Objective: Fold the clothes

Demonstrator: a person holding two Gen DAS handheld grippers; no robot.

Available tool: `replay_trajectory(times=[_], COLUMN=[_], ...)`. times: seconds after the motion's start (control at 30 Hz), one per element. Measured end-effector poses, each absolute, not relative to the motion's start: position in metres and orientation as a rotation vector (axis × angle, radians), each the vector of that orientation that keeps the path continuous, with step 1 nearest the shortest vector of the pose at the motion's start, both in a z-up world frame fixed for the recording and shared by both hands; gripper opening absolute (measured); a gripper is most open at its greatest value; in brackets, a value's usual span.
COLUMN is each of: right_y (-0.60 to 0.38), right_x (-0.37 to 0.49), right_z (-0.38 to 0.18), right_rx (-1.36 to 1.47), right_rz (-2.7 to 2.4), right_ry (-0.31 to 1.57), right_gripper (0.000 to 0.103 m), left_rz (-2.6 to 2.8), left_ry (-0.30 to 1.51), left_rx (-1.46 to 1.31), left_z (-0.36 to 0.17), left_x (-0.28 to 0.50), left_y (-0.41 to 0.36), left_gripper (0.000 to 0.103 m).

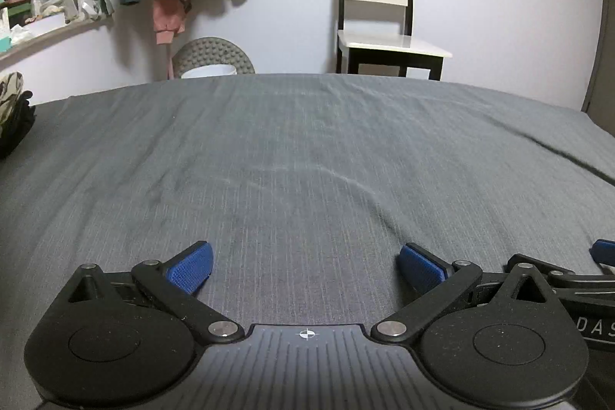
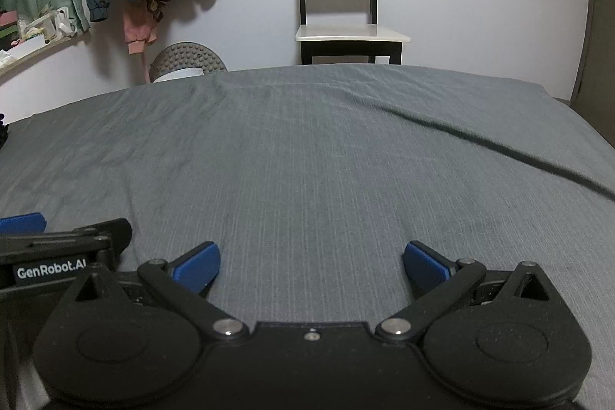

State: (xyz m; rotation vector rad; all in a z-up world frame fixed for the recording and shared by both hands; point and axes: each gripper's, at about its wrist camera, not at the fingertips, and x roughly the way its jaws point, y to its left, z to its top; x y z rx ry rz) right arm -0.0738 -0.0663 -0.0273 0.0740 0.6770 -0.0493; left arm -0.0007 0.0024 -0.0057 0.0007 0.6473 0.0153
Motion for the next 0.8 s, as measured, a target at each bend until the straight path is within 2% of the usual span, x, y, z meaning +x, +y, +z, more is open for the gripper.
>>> replay_trajectory(times=[0.8], right_y=[-0.067], right_x=[-0.072], right_z=[-0.029], right_rx=[0.075], right_rz=[-0.05], right_ry=[0.678], right_gripper=[0.103], left_rz=[0.021], left_ry=[0.654], left_rx=[0.001], left_z=[0.006], left_x=[0.006], left_y=[0.003], left_gripper=[0.103])
